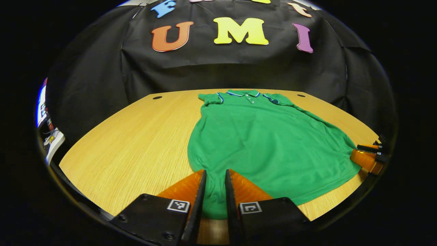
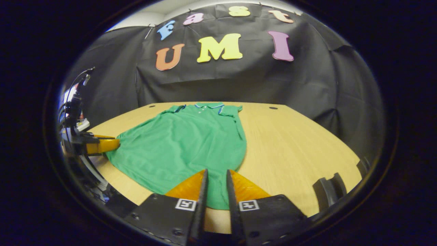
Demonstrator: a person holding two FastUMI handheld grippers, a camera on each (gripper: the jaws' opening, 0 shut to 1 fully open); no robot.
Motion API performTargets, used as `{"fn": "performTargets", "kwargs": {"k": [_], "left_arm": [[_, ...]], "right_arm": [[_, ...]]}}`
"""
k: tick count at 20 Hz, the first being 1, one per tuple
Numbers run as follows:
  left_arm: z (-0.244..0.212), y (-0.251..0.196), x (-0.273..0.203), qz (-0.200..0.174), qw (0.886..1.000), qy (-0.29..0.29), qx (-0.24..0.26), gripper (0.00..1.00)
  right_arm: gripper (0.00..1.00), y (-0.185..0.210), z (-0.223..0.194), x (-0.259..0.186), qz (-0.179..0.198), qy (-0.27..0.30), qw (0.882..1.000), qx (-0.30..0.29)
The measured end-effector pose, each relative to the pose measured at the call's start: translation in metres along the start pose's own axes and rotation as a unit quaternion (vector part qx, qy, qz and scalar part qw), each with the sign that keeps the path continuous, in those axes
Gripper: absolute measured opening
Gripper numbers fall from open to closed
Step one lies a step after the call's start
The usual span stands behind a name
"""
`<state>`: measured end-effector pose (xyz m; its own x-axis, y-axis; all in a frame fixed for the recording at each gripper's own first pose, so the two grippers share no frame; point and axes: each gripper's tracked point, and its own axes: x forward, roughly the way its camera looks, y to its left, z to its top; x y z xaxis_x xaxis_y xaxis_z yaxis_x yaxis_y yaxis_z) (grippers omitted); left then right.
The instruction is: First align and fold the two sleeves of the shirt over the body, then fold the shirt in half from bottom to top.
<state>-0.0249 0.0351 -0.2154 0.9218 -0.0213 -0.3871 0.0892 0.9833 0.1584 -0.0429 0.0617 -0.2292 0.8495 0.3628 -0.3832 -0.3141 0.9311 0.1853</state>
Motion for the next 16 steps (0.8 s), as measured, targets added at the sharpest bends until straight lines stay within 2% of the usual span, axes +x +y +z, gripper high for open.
{"fn": "performTargets", "kwargs": {"k": [1, 2, 3, 7, 10, 16], "left_arm": [[0.002, -0.002, 0.002, 0.000, 1.000, 0.000, 0.004, 0.29], [0.003, -0.003, 0.003, -0.001, 1.000, 0.000, 0.001, 0.24], [0.005, -0.003, 0.005, -0.002, 1.000, -0.002, -0.003, 0.15], [0.020, -0.006, 0.004, -0.003, 1.000, -0.023, -0.020, 0.08], [0.040, -0.003, -0.004, 0.003, 0.999, -0.049, -0.012, 0.08], [0.096, -0.007, -0.013, -0.014, 0.994, -0.104, -0.031, 0.08]], "right_arm": [[0.22, -0.003, -0.002, 0.005, 0.005, 0.005, 1.000, 0.016], [0.05, -0.004, 0.001, 0.007, 0.013, 0.009, 0.999, 0.032], [0.01, -0.002, 0.000, 0.008, 0.017, 0.017, 0.999, 0.035], [0.00, -0.008, 0.005, 0.003, 0.016, 0.020, 0.999, 0.023], [0.00, -0.010, 0.026, -0.005, 0.015, -0.002, 1.000, 0.010], [0.00, -0.005, 0.076, -0.005, 0.017, -0.046, 0.999, -0.004]]}}
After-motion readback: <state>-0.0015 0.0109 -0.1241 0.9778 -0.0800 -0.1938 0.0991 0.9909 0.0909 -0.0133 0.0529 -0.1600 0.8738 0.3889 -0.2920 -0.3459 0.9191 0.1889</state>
